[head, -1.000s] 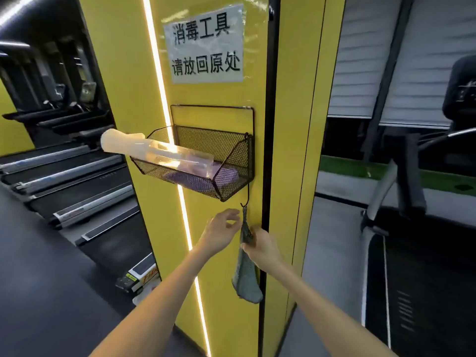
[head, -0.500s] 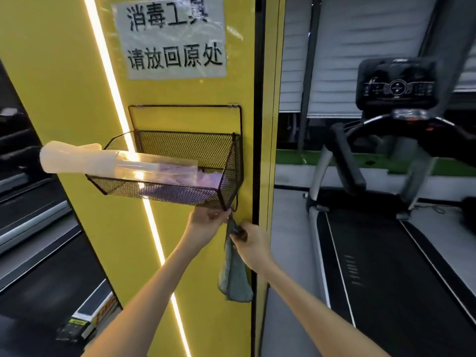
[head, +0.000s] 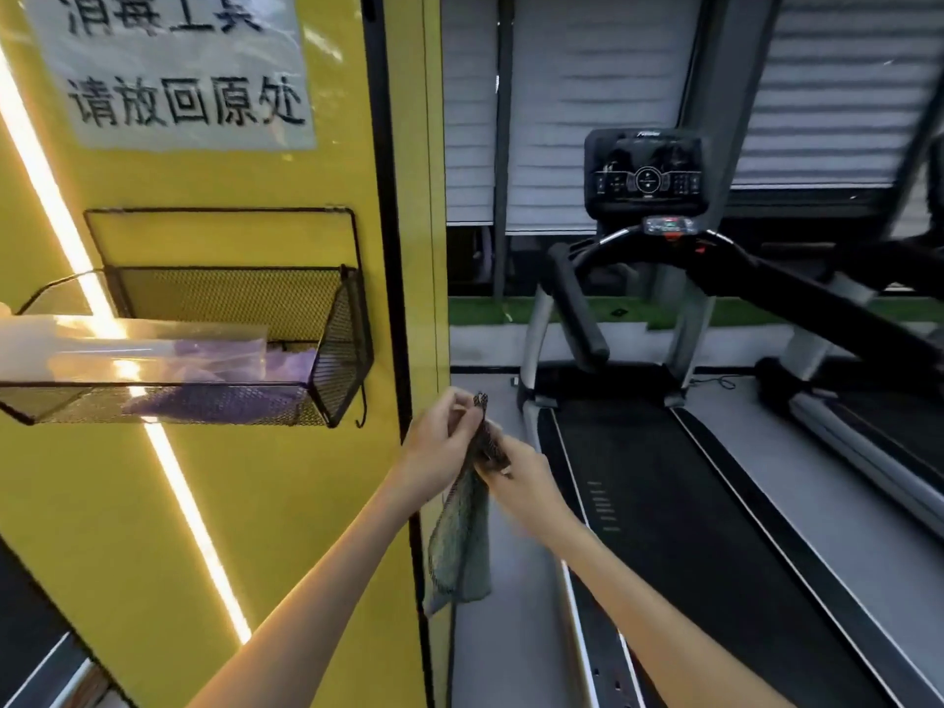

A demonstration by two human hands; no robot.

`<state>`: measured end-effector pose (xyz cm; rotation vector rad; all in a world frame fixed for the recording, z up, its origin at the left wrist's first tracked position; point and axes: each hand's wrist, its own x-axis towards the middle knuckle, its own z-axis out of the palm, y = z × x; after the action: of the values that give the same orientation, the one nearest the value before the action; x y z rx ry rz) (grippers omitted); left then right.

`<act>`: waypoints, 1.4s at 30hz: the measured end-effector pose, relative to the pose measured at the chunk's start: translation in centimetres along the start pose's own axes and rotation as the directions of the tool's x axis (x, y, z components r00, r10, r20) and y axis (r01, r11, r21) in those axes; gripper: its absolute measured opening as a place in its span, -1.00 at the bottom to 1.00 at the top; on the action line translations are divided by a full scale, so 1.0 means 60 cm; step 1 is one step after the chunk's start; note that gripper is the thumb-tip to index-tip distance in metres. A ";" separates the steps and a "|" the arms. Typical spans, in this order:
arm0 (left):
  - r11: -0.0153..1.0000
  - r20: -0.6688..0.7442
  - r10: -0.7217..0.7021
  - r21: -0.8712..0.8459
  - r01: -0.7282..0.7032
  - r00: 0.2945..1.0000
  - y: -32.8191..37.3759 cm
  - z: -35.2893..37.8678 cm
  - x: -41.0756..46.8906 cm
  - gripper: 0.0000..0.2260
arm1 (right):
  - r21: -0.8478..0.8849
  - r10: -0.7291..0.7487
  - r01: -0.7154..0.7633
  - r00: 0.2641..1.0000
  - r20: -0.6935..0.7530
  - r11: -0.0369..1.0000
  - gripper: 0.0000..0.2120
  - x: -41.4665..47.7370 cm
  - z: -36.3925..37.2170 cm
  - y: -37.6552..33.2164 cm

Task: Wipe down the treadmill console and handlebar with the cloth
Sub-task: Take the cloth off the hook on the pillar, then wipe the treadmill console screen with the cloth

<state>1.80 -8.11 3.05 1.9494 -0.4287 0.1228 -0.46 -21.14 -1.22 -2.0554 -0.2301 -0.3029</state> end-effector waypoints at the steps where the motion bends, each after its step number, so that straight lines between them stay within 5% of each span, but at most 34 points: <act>1: 0.999 0.017 0.033 -0.012 -0.032 0.999 0.015 0.022 0.013 -0.88 | -0.007 -0.004 0.004 1.000 -0.017 1.000 -0.59 -0.002 -0.029 0.006; 9: 0.969 0.155 0.214 -0.155 -0.190 0.964 0.140 0.224 0.122 -0.92 | -0.005 -0.003 0.002 0.984 -0.180 1.000 -0.92 -0.003 -0.282 0.110; 18: 0.946 0.120 0.278 -0.206 -0.250 0.953 0.240 0.485 0.255 -0.88 | -0.101 0.062 -0.079 0.985 -0.161 0.992 -0.90 0.024 -0.555 0.277; 23: 0.946 0.160 0.276 -0.219 -0.239 0.948 0.284 0.585 0.324 -0.89 | -0.125 0.032 -0.064 0.971 -0.239 0.990 -0.60 0.048 -0.669 0.314; 38: 0.912 0.126 0.410 -0.059 -0.405 0.904 0.311 0.771 0.630 -0.92 | -0.001 -0.003 0.003 0.977 -0.214 1.000 -0.67 0.277 -0.880 0.468; 42: 0.899 0.147 0.433 -0.137 -0.416 0.889 0.315 0.800 0.771 -0.92 | 0.030 -0.019 0.023 0.992 -0.126 0.999 -0.68 0.411 -0.936 0.507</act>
<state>32.88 -69.29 12.71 1.7445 -0.9610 0.2088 25.14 -84.09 7.29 -1.9955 -0.1779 -0.4373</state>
